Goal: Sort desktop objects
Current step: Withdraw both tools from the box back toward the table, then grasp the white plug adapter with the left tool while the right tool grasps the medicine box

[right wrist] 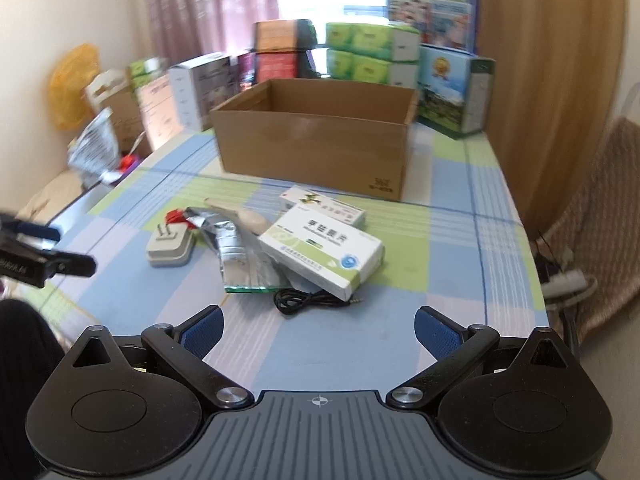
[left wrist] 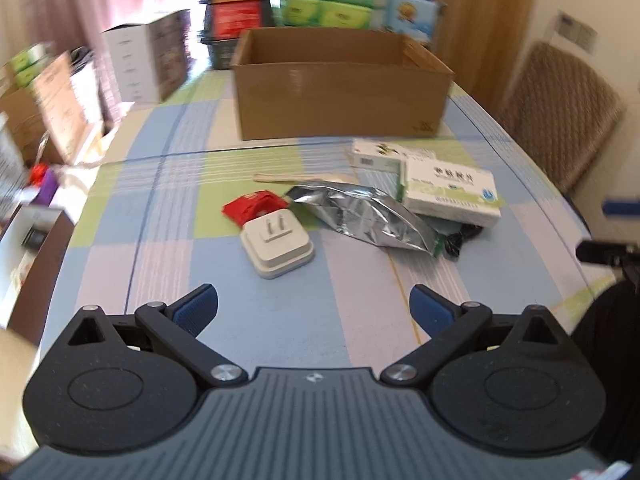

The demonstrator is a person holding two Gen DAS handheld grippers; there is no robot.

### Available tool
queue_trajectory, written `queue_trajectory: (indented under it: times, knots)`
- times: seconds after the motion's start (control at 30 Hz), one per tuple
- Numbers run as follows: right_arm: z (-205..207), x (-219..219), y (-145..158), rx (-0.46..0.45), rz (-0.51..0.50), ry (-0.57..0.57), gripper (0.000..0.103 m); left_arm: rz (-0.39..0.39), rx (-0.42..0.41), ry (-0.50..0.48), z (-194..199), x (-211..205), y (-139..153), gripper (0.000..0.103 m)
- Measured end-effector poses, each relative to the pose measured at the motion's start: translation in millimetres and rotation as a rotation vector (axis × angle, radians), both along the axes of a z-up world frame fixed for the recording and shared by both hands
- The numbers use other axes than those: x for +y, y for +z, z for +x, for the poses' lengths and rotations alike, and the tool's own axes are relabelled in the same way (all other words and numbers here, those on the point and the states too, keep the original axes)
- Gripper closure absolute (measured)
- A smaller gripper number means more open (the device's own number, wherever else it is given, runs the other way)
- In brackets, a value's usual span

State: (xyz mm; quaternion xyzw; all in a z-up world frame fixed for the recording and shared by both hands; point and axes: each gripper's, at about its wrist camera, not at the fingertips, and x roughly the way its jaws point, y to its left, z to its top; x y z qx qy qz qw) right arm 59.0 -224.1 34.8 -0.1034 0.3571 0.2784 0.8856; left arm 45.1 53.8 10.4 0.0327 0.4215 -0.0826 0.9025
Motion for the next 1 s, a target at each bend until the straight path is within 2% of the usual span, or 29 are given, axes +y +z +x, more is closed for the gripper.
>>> queue_trajectory:
  times: [0.17, 0.23, 0.37, 0.43, 0.57, 0.73, 0.87, 1.0]
  knots:
    - [19, 7, -8, -0.016, -0.080, 0.111, 0.004, 0.075, -0.018, -0.174, 23, 1, -5, 0.003]
    - [28, 11, -12, -0.021, -0.129, 0.176, 0.004, 0.106, -0.009, -0.276, 35, 2, -10, 0.003]
    - [47, 21, -19, -0.029, -0.211, 0.317, 0.004, 0.217, -0.003, -0.509, 57, -1, -22, 0.003]
    - [57, 28, -21, -0.035, -0.242, 0.387, 0.004, 0.237, 0.009, -0.592, 70, 0, -28, 0.003]
    - [81, 42, -27, -0.038, -0.304, 0.505, 0.004, 0.265, 0.041, -0.683, 95, 3, -40, 0.003]
    - [108, 59, -41, -0.010, -0.369, 0.593, 0.004, 0.334, 0.107, -0.752, 122, -1, -63, 0.005]
    - [127, 70, -55, 0.016, -0.400, 0.619, 0.005, 0.347, 0.162, -0.788, 135, -2, -81, 0.009]
    - [144, 79, -68, 0.053, -0.413, 0.626, 0.005, 0.315, 0.202, -0.799, 143, -3, -90, 0.012]
